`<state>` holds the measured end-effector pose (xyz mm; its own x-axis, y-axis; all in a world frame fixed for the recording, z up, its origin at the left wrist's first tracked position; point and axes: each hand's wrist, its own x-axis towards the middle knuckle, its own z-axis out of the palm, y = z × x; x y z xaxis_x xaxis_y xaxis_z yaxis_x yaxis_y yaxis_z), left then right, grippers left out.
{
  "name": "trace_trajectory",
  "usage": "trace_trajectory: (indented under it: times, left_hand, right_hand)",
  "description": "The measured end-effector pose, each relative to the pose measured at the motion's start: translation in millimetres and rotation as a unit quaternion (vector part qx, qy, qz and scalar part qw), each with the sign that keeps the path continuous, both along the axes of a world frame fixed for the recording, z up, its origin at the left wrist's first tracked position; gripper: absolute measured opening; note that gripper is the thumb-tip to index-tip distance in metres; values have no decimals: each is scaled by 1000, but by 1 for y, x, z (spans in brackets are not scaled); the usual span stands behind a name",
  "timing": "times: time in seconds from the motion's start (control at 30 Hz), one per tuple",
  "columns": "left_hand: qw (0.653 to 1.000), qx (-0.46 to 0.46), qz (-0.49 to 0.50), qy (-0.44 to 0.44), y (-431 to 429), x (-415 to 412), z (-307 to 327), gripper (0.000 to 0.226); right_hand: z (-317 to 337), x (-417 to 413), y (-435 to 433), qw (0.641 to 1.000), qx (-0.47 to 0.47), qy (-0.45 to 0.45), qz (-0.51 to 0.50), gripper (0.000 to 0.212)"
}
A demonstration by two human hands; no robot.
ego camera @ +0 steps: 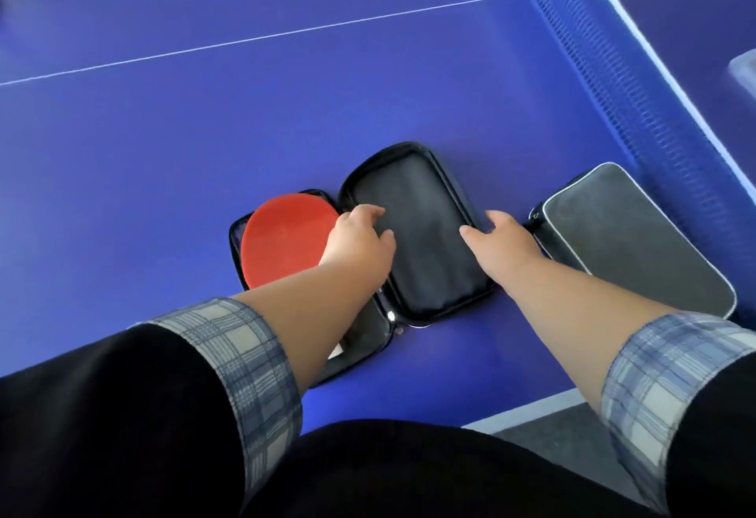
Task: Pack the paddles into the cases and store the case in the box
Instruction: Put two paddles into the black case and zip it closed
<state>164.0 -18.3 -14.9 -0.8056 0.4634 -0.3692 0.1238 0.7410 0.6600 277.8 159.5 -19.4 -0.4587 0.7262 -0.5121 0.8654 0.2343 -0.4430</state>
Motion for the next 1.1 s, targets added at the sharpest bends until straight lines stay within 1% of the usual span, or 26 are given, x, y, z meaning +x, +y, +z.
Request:
trace_trajectory:
  times: [0.03, 0.07, 0.1, 0.17, 0.2, 0.27, 0.33, 0.4, 0.43, 0.53, 0.57, 0.63, 0.7, 0.77, 0.8, 0.9, 0.93, 1.0, 1.07, 1.1]
  left_hand:
    - [1000, 5, 19, -7, 5, -1, 3, 44]
    - [999, 15, 38, -13, 8, -3, 7, 44]
    - [998, 28, 59, -22, 9, -6, 14, 44]
    - [991, 59, 106, -49, 4, -12, 34, 47]
    - [987, 79, 128, -62, 0, -15, 46, 49]
    - [975, 124, 167, -79, -13, -20, 64, 58]
    - [968, 138, 198, -66, -29, -23, 78, 58]
    - [968, 120, 218, -39, -49, -26, 86, 51]
    - [968, 107, 227, -31, -60, -27, 87, 45]
    - [968, 55, 245, -18, -92, -32, 78, 18]
    - [967, 41, 251, -18, -103, -34, 73, 17]
    - [964, 29, 264, -18, -122, -38, 61, 24]
    - [963, 17, 268, -15, -135, -44, 47, 28]
    - [963, -2, 270, -23, -144, -51, 32, 31]
    - [960, -19, 277, -34, -147, -54, 25, 35]
    - [944, -104, 304, -76, -152, -61, 11, 50]
    - [940, -111, 309, -95, -152, -63, 7, 53]
    - [937, -95, 311, -131, -152, -65, 1, 54]
    - [939, -95, 301, -136, -152, -67, -4, 56]
    - [939, -102, 301, -131, -151, -69, -7, 58]
  right_hand:
    - [6, -2, 1, 999, -10, 38, 8, 28]
    - [14, -3, -3, 996, -35, 79, 16, 21]
    - [23, -4, -11, 990, -75, 117, 27, 22]
    - [42, -5, -30, 965, -183, 182, 38, 32]
    - [51, -6, -42, 947, -242, 203, 55, 32]
    - [69, -10, -70, 910, -330, 215, 131, 24]
    - [79, -19, -99, 892, -326, 214, 230, 29]
    - [81, -28, -126, 884, -292, 215, 295, 36]
    - [79, -32, -137, 886, -264, 207, 321, 43]
    - [68, -38, -160, 900, -189, 143, 367, 74]
    - [64, -39, -167, 899, -176, 126, 382, 78]
    - [54, -43, -177, 897, -135, 90, 411, 76]
    - [43, -51, -181, 909, -74, 62, 406, 70]
    - [34, -61, -178, 934, -29, 50, 353, 66]
    - [29, -66, -174, 946, -31, 44, 319, 66]
    - [17, -73, -167, 967, -111, 24, 229, 69]
    - [14, -72, -167, 969, -128, 20, 212, 70]
    - [9, -68, -170, 972, -131, 17, 194, 71]
    - [11, -64, -176, 976, -138, 23, 169, 72]
    - [11, -61, -179, 976, -157, 30, 149, 71]
